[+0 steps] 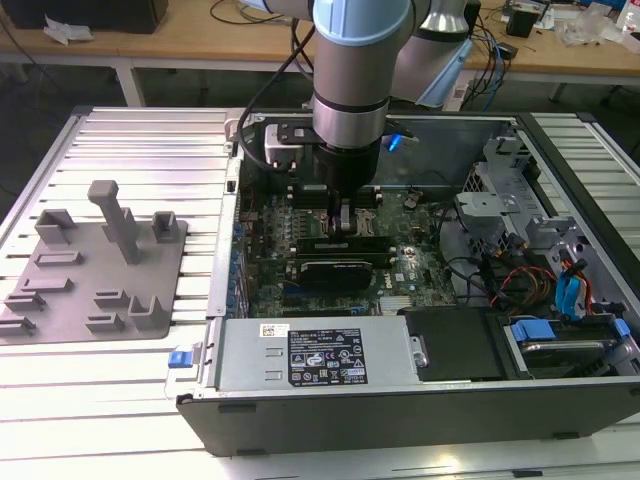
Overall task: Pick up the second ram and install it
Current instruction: 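Insert the second ram into the second slot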
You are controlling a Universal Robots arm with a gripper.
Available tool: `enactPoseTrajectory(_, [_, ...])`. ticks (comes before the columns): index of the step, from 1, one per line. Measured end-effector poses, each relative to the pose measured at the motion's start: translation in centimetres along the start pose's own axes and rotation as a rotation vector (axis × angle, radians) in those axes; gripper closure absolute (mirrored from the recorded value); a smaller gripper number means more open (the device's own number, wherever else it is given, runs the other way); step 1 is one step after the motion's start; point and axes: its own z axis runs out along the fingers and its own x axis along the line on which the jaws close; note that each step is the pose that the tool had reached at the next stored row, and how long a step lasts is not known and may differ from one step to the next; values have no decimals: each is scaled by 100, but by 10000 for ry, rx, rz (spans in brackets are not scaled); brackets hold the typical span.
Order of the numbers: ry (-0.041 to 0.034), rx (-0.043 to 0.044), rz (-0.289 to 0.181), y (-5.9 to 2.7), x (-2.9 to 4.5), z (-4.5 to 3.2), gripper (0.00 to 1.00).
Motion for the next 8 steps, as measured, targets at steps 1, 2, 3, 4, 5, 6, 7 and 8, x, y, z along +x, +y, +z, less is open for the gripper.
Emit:
enactPoseTrajectory(1, [0, 0, 0, 0, 0, 0, 91])
enactPoseTrajectory(2, [0, 0, 15, 0, 0, 1, 91])
enactPoseTrajectory(3, [1, -1, 46, 0, 0, 1, 91])
enactPoseTrajectory(4, [4, 0, 136, 0, 0, 2, 91])
enactPoseTrajectory(5, [3, 1, 155, 0, 0, 3, 91])
enactPoseTrajectory(6, [3, 1, 168, 0, 0, 4, 91])
enactPoseTrajectory(7, [2, 1, 169, 0, 0, 6, 91])
enactPoseTrajectory(8, [-1, 3, 169, -1, 0, 13, 91])
